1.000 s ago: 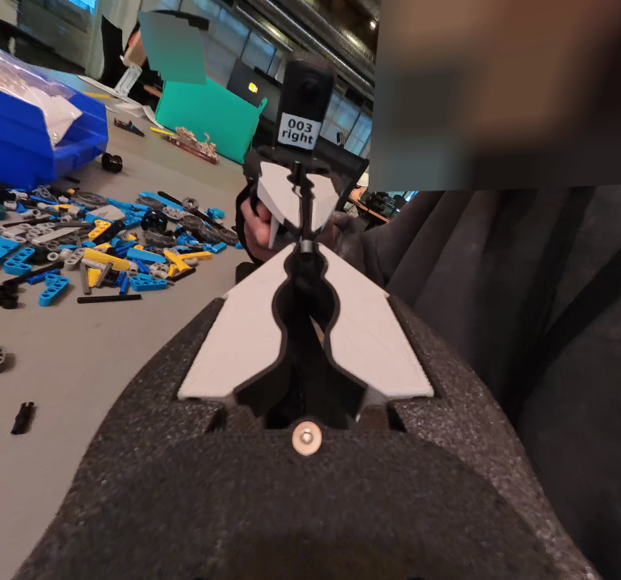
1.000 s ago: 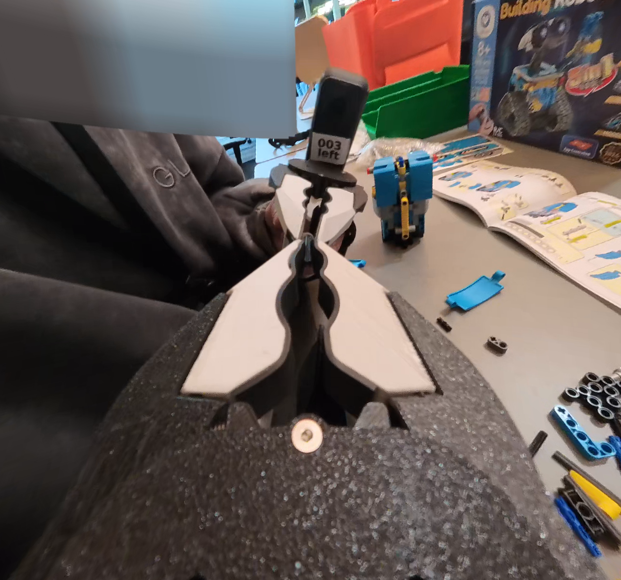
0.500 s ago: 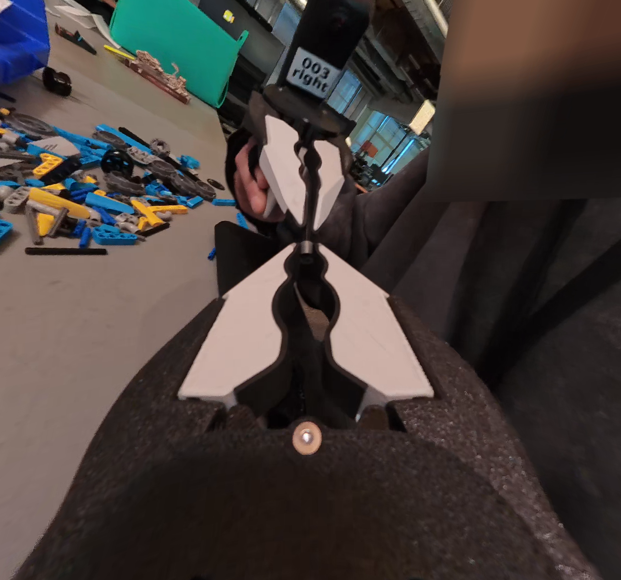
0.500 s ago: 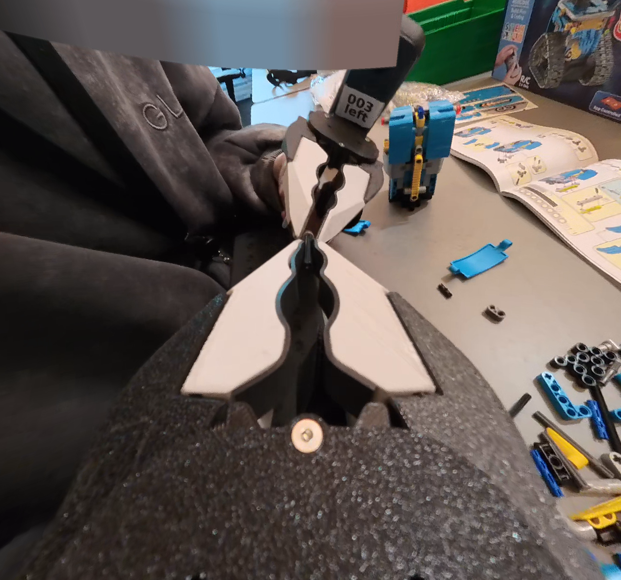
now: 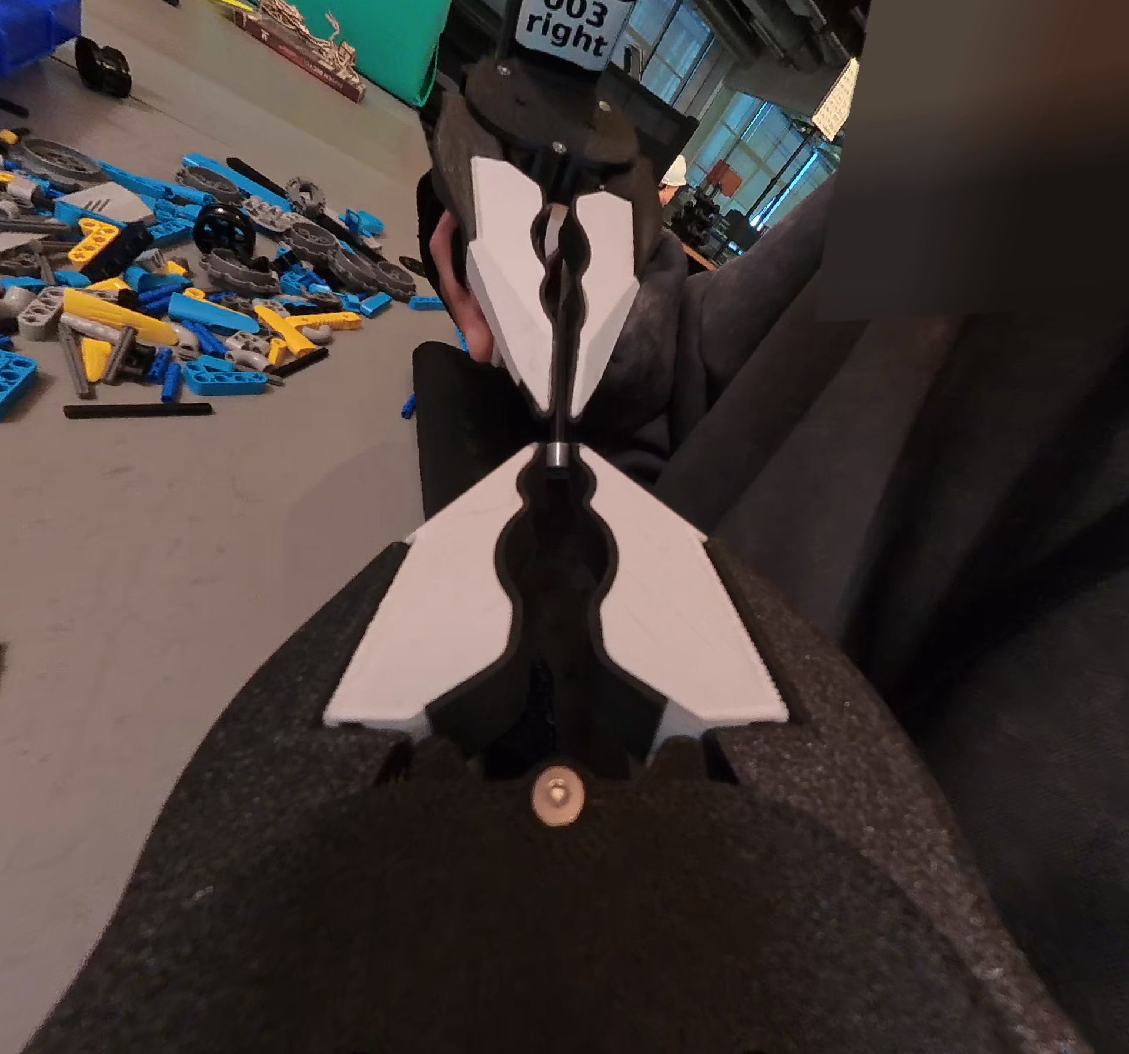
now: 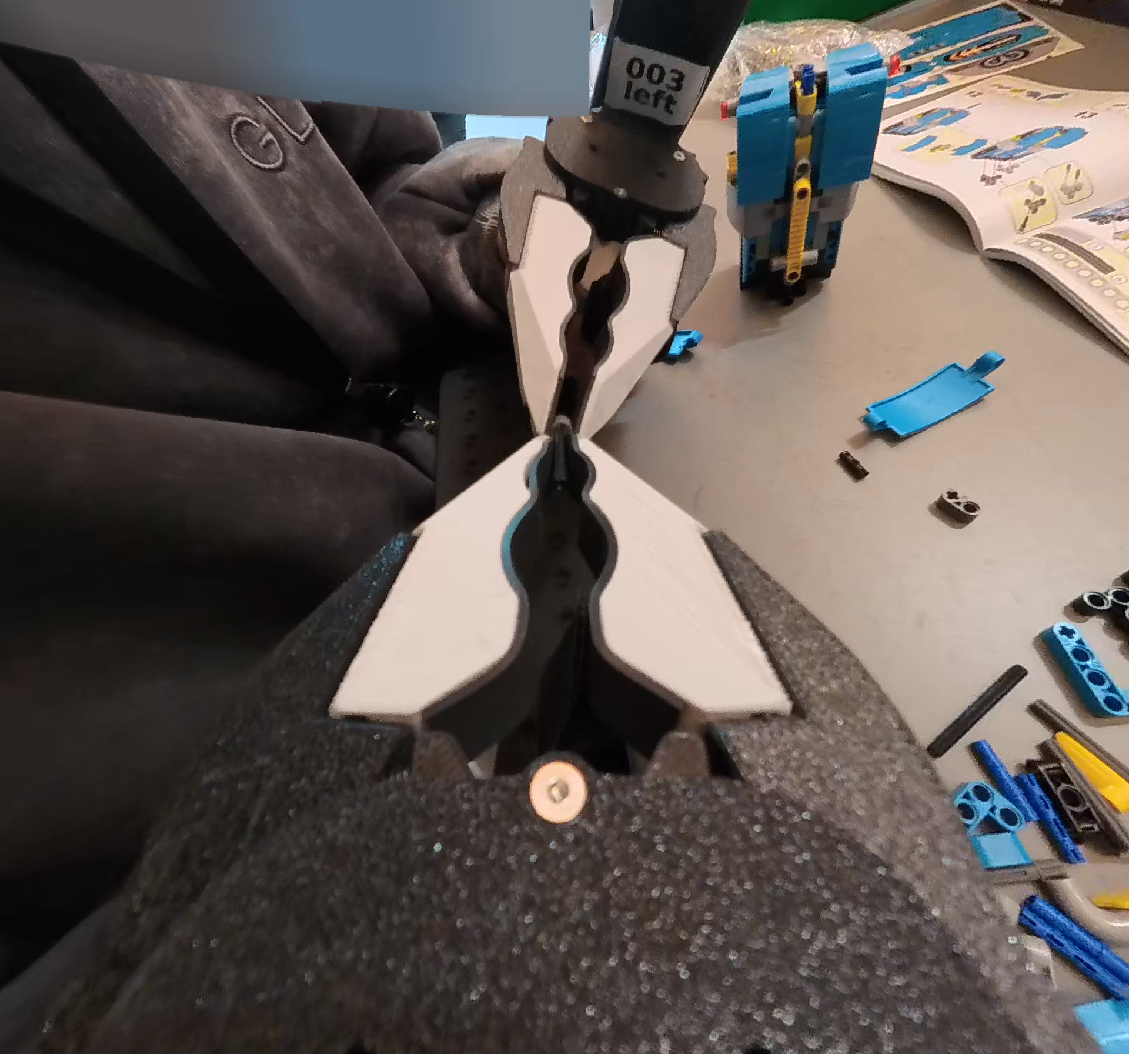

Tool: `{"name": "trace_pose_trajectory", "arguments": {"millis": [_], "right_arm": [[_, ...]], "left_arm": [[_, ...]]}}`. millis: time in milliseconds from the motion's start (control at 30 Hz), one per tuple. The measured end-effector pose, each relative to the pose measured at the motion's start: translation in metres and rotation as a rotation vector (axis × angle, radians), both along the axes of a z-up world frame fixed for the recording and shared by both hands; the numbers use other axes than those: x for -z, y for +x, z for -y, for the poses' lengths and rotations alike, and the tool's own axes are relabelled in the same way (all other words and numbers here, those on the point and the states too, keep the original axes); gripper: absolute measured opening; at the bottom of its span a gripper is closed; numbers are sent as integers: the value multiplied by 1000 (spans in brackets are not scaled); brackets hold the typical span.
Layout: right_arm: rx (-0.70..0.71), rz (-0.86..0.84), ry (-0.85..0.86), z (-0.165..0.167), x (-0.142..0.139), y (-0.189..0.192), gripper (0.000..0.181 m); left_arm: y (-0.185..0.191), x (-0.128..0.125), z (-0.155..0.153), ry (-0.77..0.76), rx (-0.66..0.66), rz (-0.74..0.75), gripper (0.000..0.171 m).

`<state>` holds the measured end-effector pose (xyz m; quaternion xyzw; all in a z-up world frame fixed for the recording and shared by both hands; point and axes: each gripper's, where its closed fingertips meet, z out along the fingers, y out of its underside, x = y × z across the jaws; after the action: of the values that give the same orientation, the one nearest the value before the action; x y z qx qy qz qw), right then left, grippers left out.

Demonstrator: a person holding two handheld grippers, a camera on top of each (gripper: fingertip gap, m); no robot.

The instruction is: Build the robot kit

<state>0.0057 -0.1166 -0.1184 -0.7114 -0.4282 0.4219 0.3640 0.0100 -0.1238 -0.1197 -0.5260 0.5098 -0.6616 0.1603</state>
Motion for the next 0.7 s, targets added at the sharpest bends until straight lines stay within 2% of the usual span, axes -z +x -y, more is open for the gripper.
{"name": "trace_pose_trajectory", "arguments": {"millis": [333,433,533,700], "right_arm": [[1,204,11,3,26,3,4],[-32,114,17,6,20,-3,3],[-14,115,-52,2,29,-1,4],[20,65,-39,-6,24,2,3]], "left_arm": [[6,29,5,203,-19,-127,4],[6,23,8,191,-1,-99,4],[9,31,4,257,-42,-128,5],[12,29,-2,358,-105,-104,6]]}}
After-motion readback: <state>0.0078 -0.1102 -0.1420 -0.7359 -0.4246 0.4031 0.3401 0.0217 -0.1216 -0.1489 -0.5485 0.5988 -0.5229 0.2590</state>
